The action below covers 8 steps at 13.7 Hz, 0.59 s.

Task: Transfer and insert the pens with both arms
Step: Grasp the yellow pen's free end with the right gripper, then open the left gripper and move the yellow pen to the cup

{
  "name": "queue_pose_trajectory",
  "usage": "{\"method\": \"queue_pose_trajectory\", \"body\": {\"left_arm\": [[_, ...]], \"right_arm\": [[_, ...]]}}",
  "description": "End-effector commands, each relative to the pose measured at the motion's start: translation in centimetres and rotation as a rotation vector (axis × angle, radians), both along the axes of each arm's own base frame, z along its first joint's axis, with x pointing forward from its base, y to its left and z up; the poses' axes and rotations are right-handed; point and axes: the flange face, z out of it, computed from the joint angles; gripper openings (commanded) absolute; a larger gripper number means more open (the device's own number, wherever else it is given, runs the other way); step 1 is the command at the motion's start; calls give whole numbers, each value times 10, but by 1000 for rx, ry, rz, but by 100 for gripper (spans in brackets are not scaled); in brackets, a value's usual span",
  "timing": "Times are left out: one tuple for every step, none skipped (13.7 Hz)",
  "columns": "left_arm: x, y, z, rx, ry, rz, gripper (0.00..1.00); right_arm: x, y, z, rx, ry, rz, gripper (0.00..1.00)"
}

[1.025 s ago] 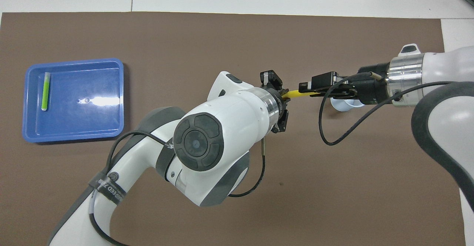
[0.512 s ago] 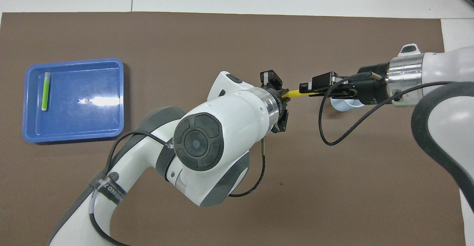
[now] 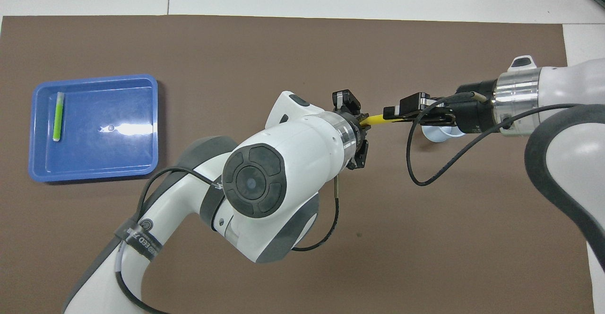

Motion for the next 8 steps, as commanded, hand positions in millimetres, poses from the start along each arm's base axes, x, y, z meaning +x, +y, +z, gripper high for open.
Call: {"method": "queue_pose_trajectory", "body": {"left_arm": [[1,-4,4,5,-29,-4,0],[2,-3,4,8,-33,-8,0],[1,-4,4,9,-33,-11,2],[1,-3,4,11,-35,-11,41],[1,-4,3,11,-33,-11,92],[1,-3,2,19,-30,-14,100],[1,-4,4,40,-57,-24,100],[0,-5,3,61,-77,-36,100]], "right_arm": [[2,0,0,-13,0,-4,0],[2,-1,1,-12,0,-4,0],[2,-1,2,-13,0,-5,0],[3,-2,3,-12,-1,-5,0],[3,-3,3,-12,0,-5,0],[3,-3,3,-13,2,-4,0],[3,-4,6,-22,-5,-2,0],[3,-6,10,-44,-8,12,0]]}}
